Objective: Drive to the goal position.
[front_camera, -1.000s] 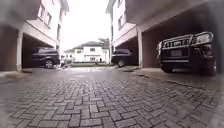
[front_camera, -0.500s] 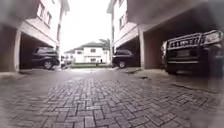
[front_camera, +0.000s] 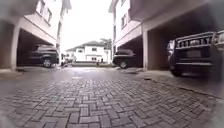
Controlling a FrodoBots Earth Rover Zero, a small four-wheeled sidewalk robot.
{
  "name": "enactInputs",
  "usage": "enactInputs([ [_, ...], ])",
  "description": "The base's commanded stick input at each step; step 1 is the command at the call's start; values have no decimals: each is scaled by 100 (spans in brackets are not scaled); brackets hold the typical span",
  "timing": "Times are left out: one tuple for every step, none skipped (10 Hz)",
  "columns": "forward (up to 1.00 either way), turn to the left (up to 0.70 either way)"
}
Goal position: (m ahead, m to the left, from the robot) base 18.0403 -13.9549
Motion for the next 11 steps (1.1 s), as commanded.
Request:
enactInputs([
  [70, 0],
  [70, 0],
  [70, 0],
  [70, 0],
  [70, 0],
  [70, 0],
  [70, 0],
  [70, 0],
  [70, 0],
  [70, 0],
  [70, 0],
])
